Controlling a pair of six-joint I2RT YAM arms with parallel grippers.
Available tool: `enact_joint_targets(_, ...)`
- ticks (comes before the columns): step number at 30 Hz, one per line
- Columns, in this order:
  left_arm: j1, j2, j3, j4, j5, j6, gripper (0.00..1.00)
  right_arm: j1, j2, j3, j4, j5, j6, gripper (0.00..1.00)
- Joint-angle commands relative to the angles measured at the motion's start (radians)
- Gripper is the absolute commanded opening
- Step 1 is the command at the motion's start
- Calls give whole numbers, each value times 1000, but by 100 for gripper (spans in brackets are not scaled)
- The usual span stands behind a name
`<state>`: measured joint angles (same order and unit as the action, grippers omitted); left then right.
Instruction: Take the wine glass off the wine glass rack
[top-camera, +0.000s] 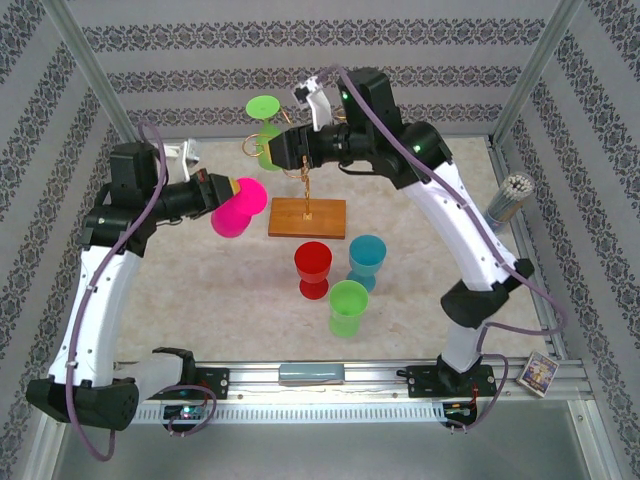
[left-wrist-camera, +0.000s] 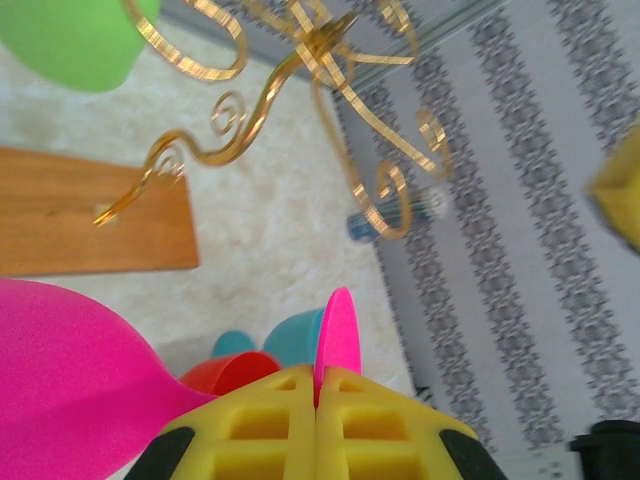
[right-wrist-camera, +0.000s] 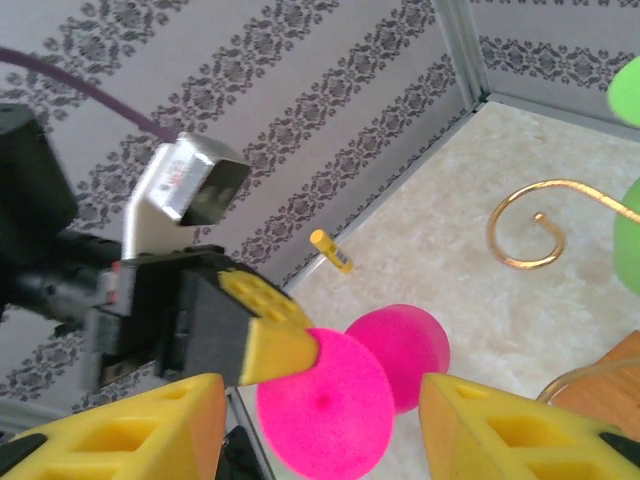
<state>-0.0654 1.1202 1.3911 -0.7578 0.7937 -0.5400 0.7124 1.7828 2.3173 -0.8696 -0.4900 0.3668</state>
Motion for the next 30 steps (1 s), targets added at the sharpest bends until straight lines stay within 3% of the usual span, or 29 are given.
enact_joint_targets(1, -11, -33, -30, -164, -77, 172, 0, 30, -105, -137, 82, 37, -1, 55)
enact_joint_targets(6, -11, -69, -71, -236, -150, 284, 0, 51, -287, -442, 253, 34, 69, 56)
enact_joint_targets(16, -28, -121, -101, -311, -299, 482, 0, 90, -448, -676, 268, 94, 76, 56)
enact_joint_targets(30, -323, -74, -188, -254, -754, 677, 0, 89, -492, -762, 282, 88, 81, 58)
